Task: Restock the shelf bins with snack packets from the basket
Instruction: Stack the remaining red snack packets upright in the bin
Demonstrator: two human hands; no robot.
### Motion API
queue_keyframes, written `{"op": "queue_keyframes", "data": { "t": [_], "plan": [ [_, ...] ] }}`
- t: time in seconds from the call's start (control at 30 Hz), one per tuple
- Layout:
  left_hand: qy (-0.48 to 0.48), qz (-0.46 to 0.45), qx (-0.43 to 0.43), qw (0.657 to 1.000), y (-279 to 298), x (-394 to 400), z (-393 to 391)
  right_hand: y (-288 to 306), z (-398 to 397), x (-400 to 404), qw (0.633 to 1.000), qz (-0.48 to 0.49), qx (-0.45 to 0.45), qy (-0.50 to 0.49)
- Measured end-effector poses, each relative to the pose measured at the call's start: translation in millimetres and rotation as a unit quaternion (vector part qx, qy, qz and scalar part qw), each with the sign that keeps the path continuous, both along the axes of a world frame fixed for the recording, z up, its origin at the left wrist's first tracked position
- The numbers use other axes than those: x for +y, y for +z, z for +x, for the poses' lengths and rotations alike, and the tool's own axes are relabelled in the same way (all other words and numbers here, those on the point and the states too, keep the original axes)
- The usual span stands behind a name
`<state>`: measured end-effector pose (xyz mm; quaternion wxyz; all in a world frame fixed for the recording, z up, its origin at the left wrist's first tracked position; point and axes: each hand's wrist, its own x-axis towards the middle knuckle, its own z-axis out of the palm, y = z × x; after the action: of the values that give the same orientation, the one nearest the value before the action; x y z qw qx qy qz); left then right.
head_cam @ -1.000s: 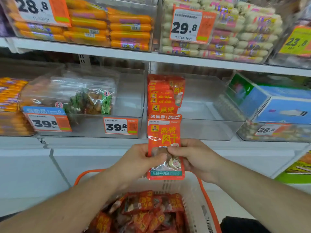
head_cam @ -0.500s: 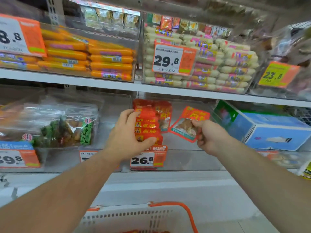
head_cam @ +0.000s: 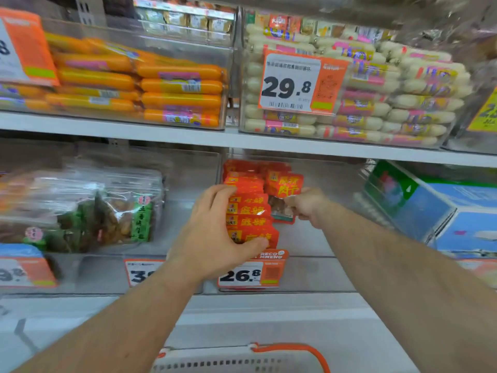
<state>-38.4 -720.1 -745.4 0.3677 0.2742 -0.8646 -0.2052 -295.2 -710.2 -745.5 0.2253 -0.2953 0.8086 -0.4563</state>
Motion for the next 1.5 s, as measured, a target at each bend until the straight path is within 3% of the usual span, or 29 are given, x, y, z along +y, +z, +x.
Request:
{"op": "queue_keyframes", "data": {
  "t": [0.77,0.97,1.13,1.23,1.3,1.4,1.5],
  "plan": [
    [0.015,-0.027,-0.019,0.999,0.4,2.8,-1.9,-12.1,1.5,-15.3,0.998,0.051,0.047,-0.007],
    [0.020,-0.007,-0.026,0.999,1.2,3.2,-0.2,15.5,21.6,7.9,0.991,0.062,0.119,-0.023],
    [-0.015,0.044,0.036,0.998,13.5,4.7,8.0,37.9,63.9,56.5,0.965,-0.086,0.230,-0.093],
    [-0.040,-0.128,0.070,0.988,21.9,17.8,28.1,32.2,105.0,93.4,0.927,-0.223,0.294,-0.069],
    [-0.080,-0.198,0.073,0.974,14.8,35.8,45.0,14.9,130.5,116.8,0.881,-0.287,0.375,-0.002],
    [-0.155,-0.139,-0.044,0.977,-25.3,64.7,68.2,-28.5,161.3,141.1,0.838,-0.286,0.447,0.126],
    [-0.163,-0.051,-0.253,0.952,-67.2,84.9,87.0,-79.5,181.5,150.4,0.858,-0.205,0.429,0.193]
  ]
}}
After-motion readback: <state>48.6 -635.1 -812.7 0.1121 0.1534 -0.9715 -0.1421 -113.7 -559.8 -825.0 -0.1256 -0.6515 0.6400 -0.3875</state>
